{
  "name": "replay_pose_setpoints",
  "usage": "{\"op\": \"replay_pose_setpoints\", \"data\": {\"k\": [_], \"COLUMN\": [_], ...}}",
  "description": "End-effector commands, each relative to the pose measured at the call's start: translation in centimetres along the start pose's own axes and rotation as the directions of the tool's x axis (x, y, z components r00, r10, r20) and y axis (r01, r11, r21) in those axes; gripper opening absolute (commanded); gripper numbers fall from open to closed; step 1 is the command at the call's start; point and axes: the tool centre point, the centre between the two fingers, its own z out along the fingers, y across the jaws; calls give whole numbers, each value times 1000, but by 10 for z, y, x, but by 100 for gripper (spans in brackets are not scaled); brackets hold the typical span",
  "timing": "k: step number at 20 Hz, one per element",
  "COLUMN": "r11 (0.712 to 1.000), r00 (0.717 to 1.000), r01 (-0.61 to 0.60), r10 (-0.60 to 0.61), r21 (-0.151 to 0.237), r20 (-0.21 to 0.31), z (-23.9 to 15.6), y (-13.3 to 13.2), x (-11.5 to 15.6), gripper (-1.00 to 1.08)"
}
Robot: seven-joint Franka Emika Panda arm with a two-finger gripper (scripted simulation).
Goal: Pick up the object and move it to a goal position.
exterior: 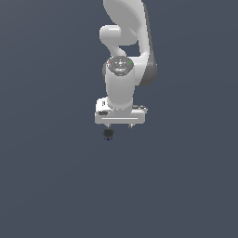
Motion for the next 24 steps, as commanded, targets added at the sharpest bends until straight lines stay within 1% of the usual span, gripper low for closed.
{"op": "replay_pose_setpoints", "data": {"k": [1,10,17,24], "r11": [1000,1000,999,996], "r00": [1000,1000,999,996], "r01": [0,13,24,87], "r10": [0,-12,-24,-87], "r21": [0,27,24,15], "r20": [0,-24,-23,-24], "z": [0,-15,-10,10], "y": [0,-6,-3,10], "x": [0,8,6,0], "gripper": [100,100,100,100]}}
